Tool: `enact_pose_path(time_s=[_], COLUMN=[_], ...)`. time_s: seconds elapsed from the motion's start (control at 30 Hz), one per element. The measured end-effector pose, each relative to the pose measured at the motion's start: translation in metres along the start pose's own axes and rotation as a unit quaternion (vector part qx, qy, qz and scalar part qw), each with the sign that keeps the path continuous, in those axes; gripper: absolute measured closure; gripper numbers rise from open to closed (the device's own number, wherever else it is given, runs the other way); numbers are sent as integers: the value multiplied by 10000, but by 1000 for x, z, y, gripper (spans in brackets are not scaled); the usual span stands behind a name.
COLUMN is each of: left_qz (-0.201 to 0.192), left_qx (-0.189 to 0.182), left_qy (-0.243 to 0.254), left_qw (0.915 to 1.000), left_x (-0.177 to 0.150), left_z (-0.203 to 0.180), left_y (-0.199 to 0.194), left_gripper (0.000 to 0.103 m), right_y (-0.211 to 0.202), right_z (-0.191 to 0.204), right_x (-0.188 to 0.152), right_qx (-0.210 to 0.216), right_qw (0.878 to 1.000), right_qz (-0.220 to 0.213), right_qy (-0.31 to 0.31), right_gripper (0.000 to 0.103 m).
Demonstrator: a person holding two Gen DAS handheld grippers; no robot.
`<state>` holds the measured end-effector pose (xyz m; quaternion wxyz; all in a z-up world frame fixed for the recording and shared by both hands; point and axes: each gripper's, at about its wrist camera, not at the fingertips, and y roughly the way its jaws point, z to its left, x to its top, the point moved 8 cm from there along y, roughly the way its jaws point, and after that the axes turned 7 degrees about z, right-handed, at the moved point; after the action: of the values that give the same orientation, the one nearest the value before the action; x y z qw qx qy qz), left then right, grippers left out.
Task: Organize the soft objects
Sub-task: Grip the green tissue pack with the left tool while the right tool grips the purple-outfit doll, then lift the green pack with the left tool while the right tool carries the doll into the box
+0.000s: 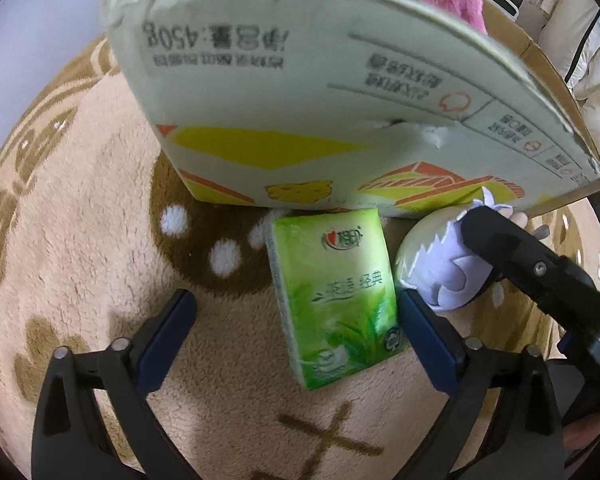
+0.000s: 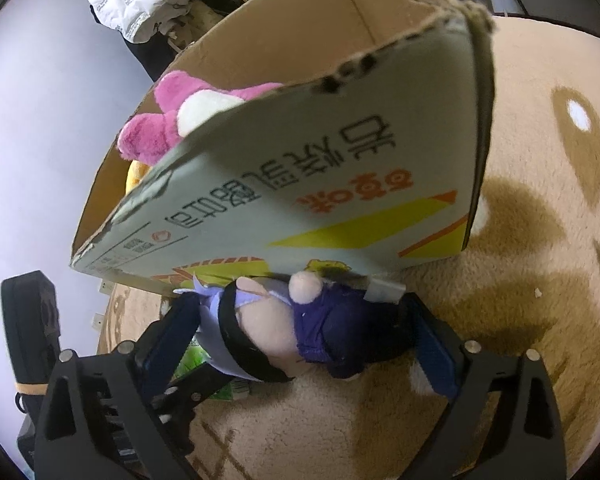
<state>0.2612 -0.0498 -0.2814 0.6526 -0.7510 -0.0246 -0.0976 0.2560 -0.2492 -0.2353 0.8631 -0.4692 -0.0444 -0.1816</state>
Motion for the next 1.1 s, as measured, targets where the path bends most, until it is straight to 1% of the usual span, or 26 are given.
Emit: enact_pose_path(time_s=[0.03, 0.1, 0.13, 0.23, 0.3, 0.37, 0.4, 0.5, 0.53, 0.67, 0.8, 0.9, 0.97, 1.0, 1.1], left_qz=[55, 134, 137, 105, 75, 20, -14, -111, -141, -277, -387, -447, -467, -489, -567], left_qx=[60, 326, 406, 306, 268, 307, 327, 217, 252, 586, 712, 876, 962, 1011, 1059], left_qy=[67, 282, 389, 395, 328, 260, 239, 112, 90, 145, 155, 181, 193, 191, 145], left_qw=[9999, 9990, 9983, 9987, 9991, 9992, 9992, 9996, 9995, 9978, 9966, 9950, 9941, 9935, 9927], left_x=[-2, -5, -6, -7, -7, -6, -6, -6, -5, -8, -12, -16, -15, -16, -21], left_z=[-1, -5, -8, -13, -10, -5, -2, 3, 3, 7, 8, 9, 17, 19, 21], left_y=[2, 6, 7, 4, 3, 1, -1, -6, -7, -14, -25, -32, -40, -43, -50], left_gripper=[13, 16, 20, 24, 33, 50, 52, 52, 52, 52, 52, 52, 52, 52, 52], right_y=[-1, -3, -3, -4, -4, -6, -6, -10, -11, -18, -24, -26, -30, -31, -37], right_z=[0, -2, -2, -3, -2, 0, 2, 7, 9, 14, 10, 11, 13, 16, 16], right_x=[-1, -2, -2, -3, -4, -4, -5, -5, -5, -6, -13, -15, -17, -17, -20], right_qx=[37, 118, 135, 110, 67, -9, -64, -199, -211, -232, -56, 9, 205, 232, 141], right_qw=[10000, 9999, 9998, 9999, 9999, 9999, 9998, 9993, 9992, 9984, 9989, 9989, 9986, 9984, 9981], right_qz=[-17, -54, -57, -84, -96, -132, -145, -207, -229, -315, -301, -299, -336, -349, -385], right_qy=[29, 114, 130, 99, 62, -14, -76, -225, -252, -403, -345, -350, -361, -382, -458], right_gripper=[1, 2, 3, 5, 6, 9, 11, 16, 19, 27, 28, 28, 28, 28, 28])
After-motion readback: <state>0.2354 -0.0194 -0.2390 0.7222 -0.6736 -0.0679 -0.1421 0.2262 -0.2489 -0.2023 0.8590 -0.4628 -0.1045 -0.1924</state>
